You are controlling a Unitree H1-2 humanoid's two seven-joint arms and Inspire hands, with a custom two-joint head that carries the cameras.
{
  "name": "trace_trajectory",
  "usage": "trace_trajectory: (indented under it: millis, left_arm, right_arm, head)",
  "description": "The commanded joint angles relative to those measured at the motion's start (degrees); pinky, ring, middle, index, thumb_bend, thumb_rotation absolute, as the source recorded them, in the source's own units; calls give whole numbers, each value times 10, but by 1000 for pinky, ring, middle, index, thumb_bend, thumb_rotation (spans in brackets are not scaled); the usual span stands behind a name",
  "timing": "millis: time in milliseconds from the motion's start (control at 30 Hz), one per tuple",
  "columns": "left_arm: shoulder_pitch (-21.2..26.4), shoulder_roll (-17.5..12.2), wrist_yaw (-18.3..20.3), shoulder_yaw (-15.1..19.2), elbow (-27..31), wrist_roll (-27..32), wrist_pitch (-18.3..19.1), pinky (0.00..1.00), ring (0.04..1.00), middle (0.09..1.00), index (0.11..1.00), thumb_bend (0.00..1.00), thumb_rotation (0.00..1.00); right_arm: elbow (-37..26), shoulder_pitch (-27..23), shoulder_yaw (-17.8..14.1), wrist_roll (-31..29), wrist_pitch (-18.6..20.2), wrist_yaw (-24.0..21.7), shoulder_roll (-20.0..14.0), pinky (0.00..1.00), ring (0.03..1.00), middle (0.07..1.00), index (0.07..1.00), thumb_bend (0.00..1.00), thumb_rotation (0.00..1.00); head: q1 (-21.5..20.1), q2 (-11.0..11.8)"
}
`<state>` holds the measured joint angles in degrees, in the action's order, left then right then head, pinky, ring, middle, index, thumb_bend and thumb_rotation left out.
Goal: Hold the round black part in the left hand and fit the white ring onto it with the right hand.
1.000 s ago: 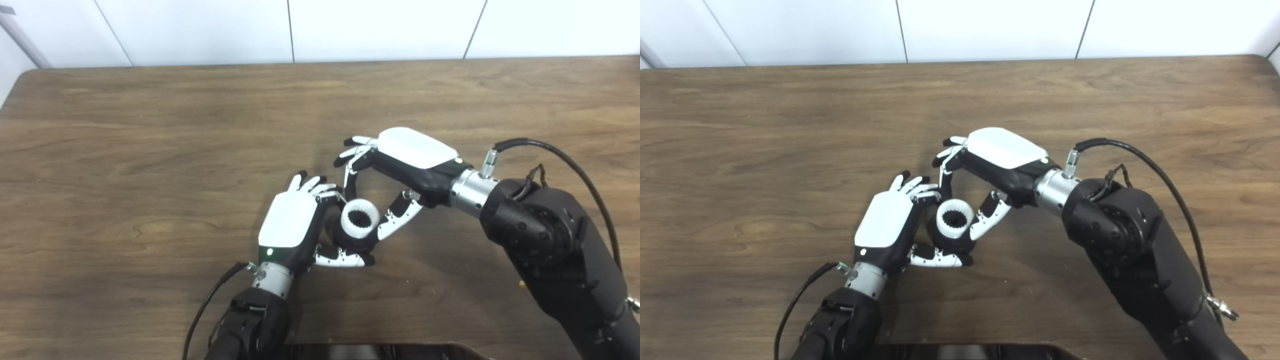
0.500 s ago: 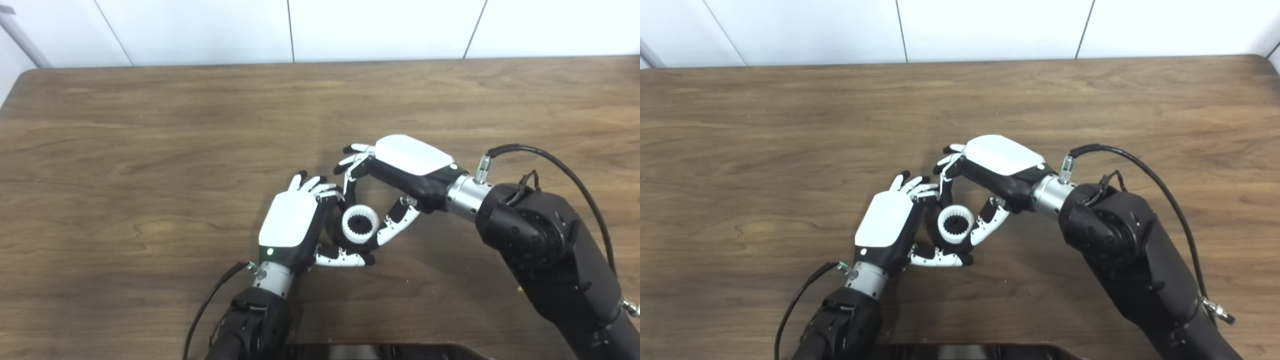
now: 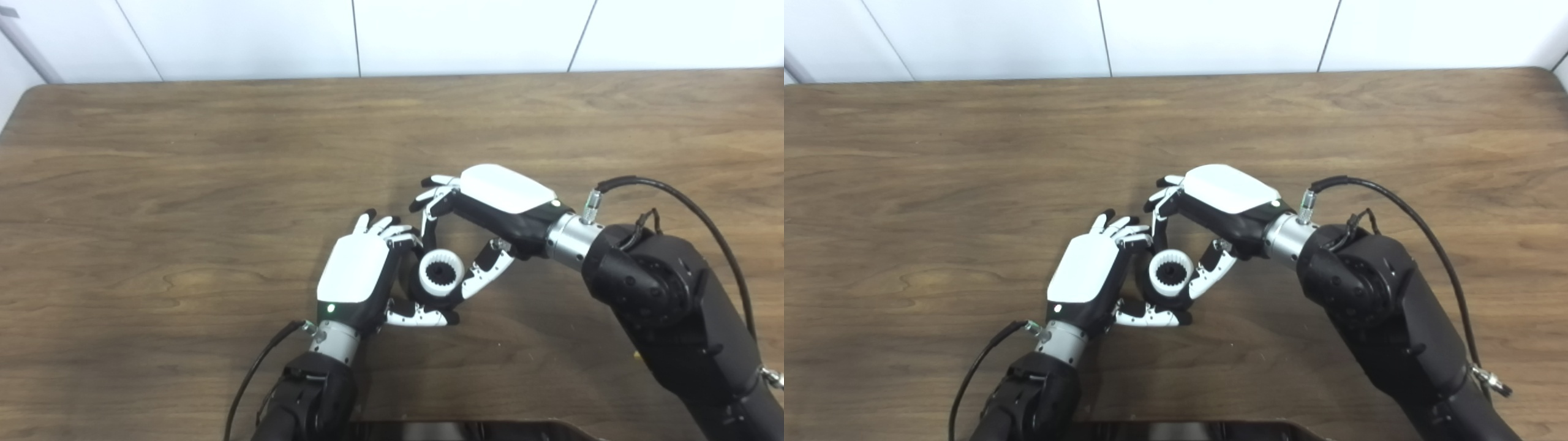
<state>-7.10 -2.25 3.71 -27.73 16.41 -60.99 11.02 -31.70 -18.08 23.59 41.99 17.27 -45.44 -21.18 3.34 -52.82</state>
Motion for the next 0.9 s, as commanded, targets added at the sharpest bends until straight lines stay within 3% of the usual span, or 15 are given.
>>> trace_trajectory:
  millis: [0, 867]
  left_arm:
    - [1, 2, 8, -3, 15, -8, 1, 1000, 898, 783, 483, 524, 56]
    - [0, 1, 10, 0, 15, -8, -5, 1000, 898, 786, 482, 523, 57]
  right_arm:
    - [-3, -7, -7, 2, -15, 16, 1, 875, 946, 833, 485, 523, 133]
    - [5, 1, -8, 1, -15, 20, 6, 870, 947, 839, 484, 524, 133]
  head:
    - [0, 0]
    - [-3, -4]
